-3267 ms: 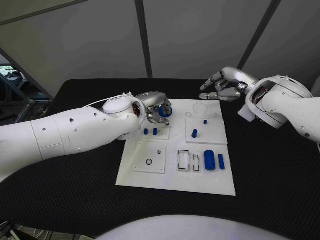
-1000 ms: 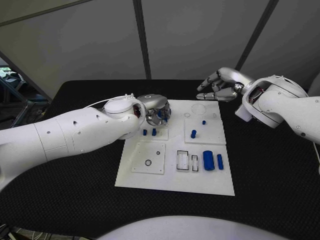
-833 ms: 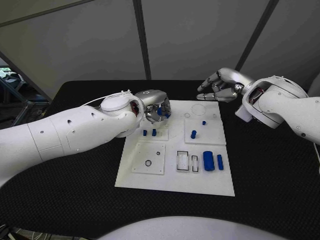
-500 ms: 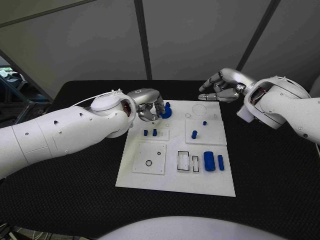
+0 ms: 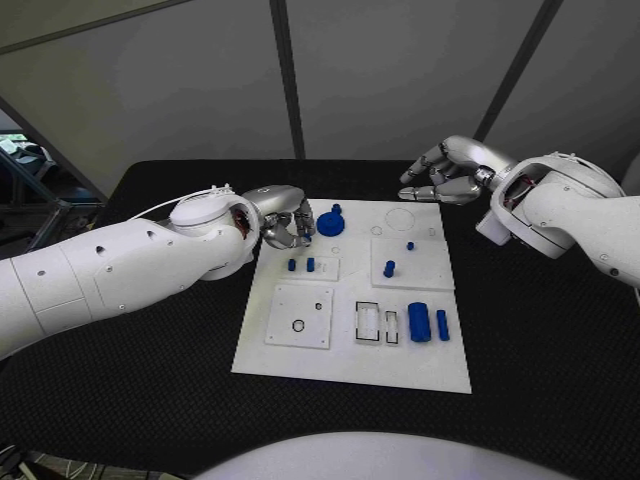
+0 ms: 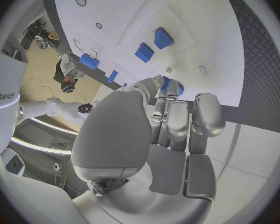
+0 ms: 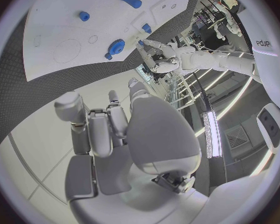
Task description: Assemble the parts on the task board
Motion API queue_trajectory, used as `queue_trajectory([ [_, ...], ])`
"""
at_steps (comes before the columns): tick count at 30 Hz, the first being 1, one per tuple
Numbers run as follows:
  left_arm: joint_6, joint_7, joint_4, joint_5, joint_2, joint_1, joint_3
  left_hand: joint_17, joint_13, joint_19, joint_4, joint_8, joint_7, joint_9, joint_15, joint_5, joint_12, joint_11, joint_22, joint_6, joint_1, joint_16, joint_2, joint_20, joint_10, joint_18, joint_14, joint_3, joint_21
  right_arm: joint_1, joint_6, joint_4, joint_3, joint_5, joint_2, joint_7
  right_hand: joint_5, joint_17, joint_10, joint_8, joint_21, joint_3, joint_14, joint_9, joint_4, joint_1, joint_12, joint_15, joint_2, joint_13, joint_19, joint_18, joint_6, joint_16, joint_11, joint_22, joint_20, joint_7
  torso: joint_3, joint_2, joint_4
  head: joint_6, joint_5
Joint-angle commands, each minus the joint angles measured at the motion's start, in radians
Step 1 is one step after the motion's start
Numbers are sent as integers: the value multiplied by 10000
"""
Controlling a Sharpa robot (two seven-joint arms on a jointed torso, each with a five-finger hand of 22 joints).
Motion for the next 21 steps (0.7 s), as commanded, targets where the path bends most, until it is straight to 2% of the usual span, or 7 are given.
queue_trajectory([
  [1, 198, -119, -39, 80, 6, -13, 12, -8, 12, 68, 1, -35, -1, -9, -15, -46, -35, 4, 14, 101, -94, 56, 16, 19, 36, -324, 35, 30, 51, 14, 16, 6, 3, -21, -8, 76, 62, 565, 5, 14, -33, 25, 551, 9, 53, 24, 8, -70, 37, 225, -41, 160, 19, -40, -26, -2, -30, -54, 3, 8, 4, -5, -26],
  [21, 256, -131, -249, 62, 168, -101, 13, -18, 15, 61, -7, -44, -10, -8, -19, -43, -56, -3, 7, 115, -104, 55, 25, 19, 57, -320, 33, 40, 37, 12, 23, 3, 3, -21, -1, 77, 62, 565, 5, 14, -33, 25, 551, 9, 53, 24, 8, -70, 37, 225, -41, 160, 19, -40, -26, -2, -30, -54, 1, 8, 6, -41, -11],
])
